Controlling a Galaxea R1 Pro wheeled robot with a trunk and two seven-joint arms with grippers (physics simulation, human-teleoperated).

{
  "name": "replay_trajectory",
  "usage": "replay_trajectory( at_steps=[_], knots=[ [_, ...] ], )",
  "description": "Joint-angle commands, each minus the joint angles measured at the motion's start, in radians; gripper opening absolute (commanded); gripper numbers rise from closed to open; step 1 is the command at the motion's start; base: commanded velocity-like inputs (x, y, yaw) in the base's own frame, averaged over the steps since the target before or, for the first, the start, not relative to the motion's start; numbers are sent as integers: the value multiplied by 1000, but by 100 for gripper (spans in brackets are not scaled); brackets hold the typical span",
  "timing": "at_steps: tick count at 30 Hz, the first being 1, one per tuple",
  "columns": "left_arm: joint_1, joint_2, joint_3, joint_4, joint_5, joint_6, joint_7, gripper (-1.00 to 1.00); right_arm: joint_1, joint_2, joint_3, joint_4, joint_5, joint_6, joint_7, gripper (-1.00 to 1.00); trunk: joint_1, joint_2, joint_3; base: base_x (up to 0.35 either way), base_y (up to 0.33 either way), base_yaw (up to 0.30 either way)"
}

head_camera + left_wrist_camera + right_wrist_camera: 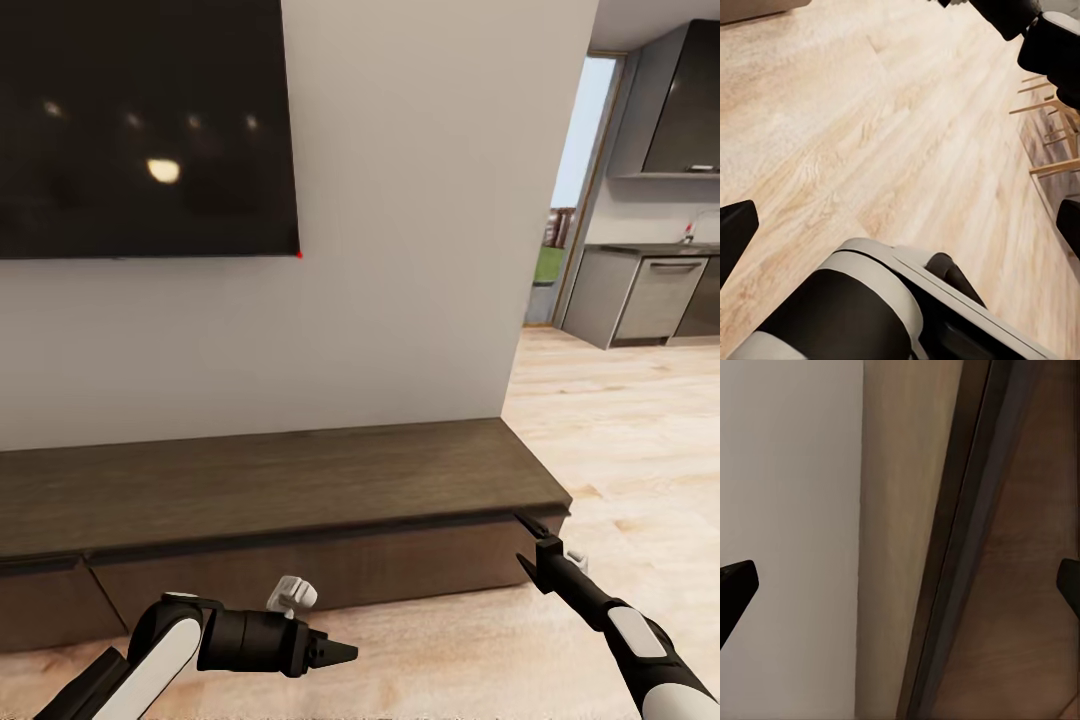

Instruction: Place each of the two pumpkins and all three candles from the living room inside a cabinet in the living room (use any cabinet), then make sure every cabinet is closed, and position the cauldron so it is next to a table in the living room.

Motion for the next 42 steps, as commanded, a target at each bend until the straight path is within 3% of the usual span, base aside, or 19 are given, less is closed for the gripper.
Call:
replay_trajectory(
  at_steps=[1, 14, 29, 33, 42],
  knots=[
    [-1, 1, -1, 0, -2, 2, -4, 100, -1, 0, -5, 1, -2, 8, 1, 100, 4, -8, -4, 0, 0, 0],
    [-1, 1, -1, 0, -2, 2, -4, 100, -1, 0, -6, 2, -3, 9, 5, 100, 54, -99, -45, 0, 0, 0],
    [-1, 1, -2, -1, -2, 2, -5, 100, -1, -12, -39, 2, -5, 73, 14, 100, 60, -102, -103, 0, 0, 0],
    [-1, 1, -2, -2, -2, 2, -6, 100, -1, -19, -40, 2, -5, 99, 44, 100, 62, -103, -118, 0, 0, 0],
    [-1, 1, -2, -3, -2, 2, -5, 100, -1, -39, -40, 2, -4, 160, 91, 100, 62, -103, -118, 2, 0, 0]
  ],
)
